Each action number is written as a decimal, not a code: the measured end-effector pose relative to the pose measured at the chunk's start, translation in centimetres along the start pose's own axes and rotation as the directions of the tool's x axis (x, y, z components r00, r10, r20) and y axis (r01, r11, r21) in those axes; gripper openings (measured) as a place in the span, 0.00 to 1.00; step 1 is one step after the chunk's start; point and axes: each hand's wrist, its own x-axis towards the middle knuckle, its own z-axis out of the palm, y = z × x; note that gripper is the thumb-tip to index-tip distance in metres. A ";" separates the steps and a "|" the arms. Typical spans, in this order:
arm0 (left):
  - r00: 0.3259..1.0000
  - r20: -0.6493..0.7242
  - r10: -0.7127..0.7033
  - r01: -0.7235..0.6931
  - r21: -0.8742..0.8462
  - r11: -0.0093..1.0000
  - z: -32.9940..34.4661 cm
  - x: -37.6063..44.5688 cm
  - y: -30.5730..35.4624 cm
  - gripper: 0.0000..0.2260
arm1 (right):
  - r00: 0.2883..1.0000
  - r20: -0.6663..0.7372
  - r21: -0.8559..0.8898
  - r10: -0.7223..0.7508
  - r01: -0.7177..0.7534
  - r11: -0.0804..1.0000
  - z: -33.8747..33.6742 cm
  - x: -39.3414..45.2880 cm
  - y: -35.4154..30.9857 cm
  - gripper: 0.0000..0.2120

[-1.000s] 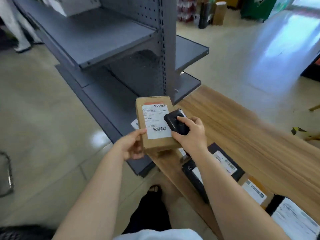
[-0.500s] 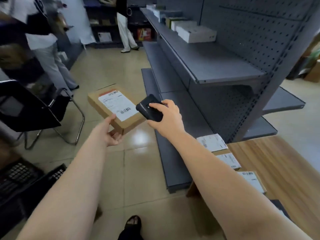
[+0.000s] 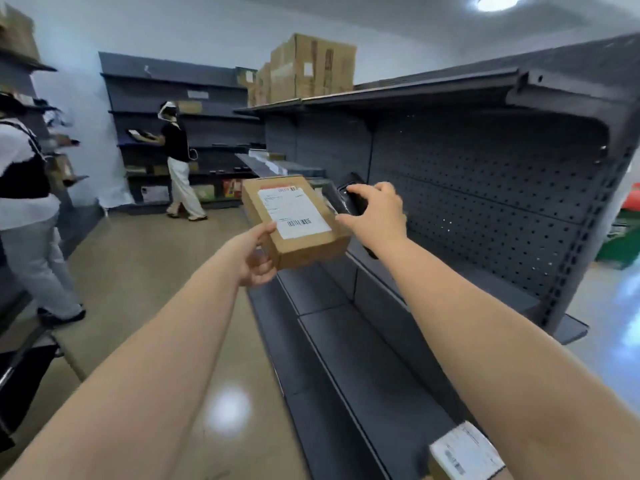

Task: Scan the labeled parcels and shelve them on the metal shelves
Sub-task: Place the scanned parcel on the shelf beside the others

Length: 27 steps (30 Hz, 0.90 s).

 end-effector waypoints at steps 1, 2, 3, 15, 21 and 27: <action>0.999 0.046 -0.007 0.005 0.045 0.999 1.3 1.4 0.9 0.16 | 0.999 -0.026 -0.024 0.038 -0.039 0.999 -0.4 1.3 0.6 0.26; 0.996 0.092 -0.024 0.016 0.083 0.996 2.6 2.8 1.5 0.16 | 0.995 -0.050 -0.044 0.082 -0.084 0.995 -0.8 2.4 1.3 0.26; 0.990 0.134 -0.044 0.029 0.111 0.993 4.0 4.2 1.9 0.17 | 0.989 -0.077 -0.061 0.127 -0.131 0.989 -1.2 3.3 2.2 0.26; 0.892 0.374 -0.255 -0.007 0.575 0.818 17.5 18.7 3.7 0.18 | 0.899 -0.271 -0.022 0.345 -0.364 0.931 -3.8 9.9 15.3 0.27; 0.857 0.413 -0.308 -0.121 0.743 0.658 22.0 24.8 4.3 0.19 | 0.856 -0.301 0.022 0.421 -0.435 0.900 -0.7 10.4 20.0 0.26; 0.834 0.500 -0.233 -0.368 0.819 0.441 24.6 29.0 5.9 0.24 | 0.807 -0.375 -0.017 0.457 -0.499 0.866 1.6 11.7 22.1 0.28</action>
